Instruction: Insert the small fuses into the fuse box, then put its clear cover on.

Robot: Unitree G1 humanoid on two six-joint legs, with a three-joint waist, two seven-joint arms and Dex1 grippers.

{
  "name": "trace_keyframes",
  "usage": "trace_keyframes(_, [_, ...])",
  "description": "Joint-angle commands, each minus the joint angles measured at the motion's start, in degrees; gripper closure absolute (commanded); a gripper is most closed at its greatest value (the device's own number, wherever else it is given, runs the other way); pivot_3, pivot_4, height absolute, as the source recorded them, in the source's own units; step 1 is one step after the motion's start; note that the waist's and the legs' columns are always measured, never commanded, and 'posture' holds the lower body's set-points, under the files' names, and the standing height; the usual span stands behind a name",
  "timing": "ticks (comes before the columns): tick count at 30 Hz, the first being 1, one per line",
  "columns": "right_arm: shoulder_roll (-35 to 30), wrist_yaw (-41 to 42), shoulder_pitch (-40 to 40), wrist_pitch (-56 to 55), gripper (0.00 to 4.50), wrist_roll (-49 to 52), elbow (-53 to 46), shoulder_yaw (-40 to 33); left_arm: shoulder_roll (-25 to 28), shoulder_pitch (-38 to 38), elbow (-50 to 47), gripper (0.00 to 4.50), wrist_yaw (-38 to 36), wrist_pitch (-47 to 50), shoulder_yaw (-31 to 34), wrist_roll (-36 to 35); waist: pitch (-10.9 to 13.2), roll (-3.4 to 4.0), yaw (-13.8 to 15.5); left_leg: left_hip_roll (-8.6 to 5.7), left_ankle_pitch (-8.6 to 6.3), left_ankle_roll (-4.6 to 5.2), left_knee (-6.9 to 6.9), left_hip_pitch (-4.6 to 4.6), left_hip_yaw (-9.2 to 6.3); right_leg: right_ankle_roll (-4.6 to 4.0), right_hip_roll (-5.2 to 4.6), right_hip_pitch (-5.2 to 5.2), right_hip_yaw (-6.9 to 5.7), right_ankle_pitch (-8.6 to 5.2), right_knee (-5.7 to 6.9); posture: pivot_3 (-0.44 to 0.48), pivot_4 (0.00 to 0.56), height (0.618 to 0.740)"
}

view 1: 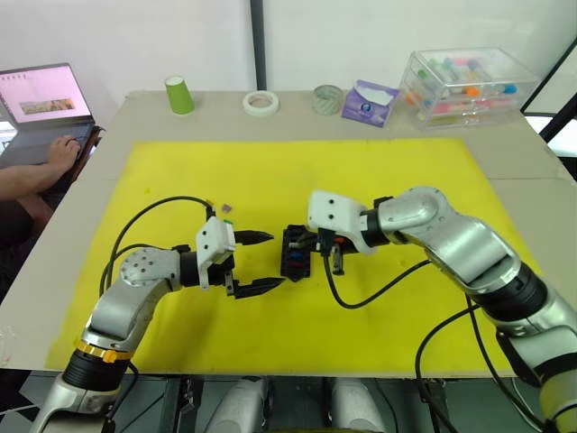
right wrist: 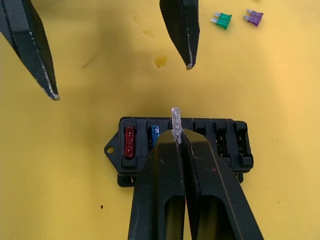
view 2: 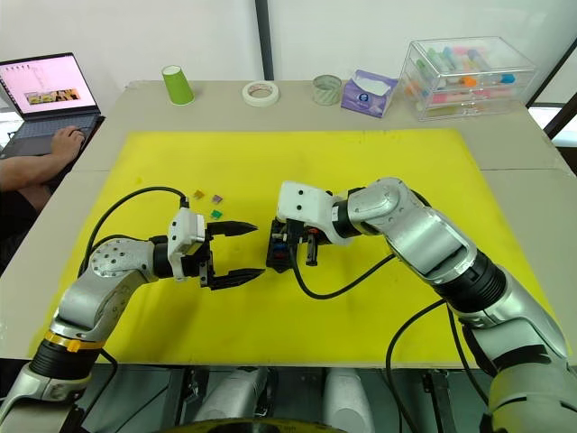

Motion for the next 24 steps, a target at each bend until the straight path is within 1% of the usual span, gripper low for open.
trace_keyframes(1, [0.6, 0.7, -0.4, -1.3, 4.50, -1.3, -0.2, -0.3, 0.0, -0.9, -0.8, 0.05, 0.0, -0.8, -0.2, 0.4, 0.0, 0.00, 0.0, 0.00, 0.00, 0.00, 0.00, 0.00, 0.00, 0.00, 0.00, 0.00, 0.00, 0.00, 0.00, 0.000, 0.150, 0.740])
trace_keyframes(24, [2.5, 3.4, 1.5, -4.3, 4.50, -6.1, 2.7, 0.1, 0.0, -1.6, -0.7, 0.05, 0.9, -0.4, 0.5, 1.1, 0.0, 0.00, 0.0, 0.00, 0.00, 0.00, 0.00, 0.00, 0.00, 0.00, 0.00, 0.00, -0.01, 0.00, 0.00, 0.000, 0.150, 0.740])
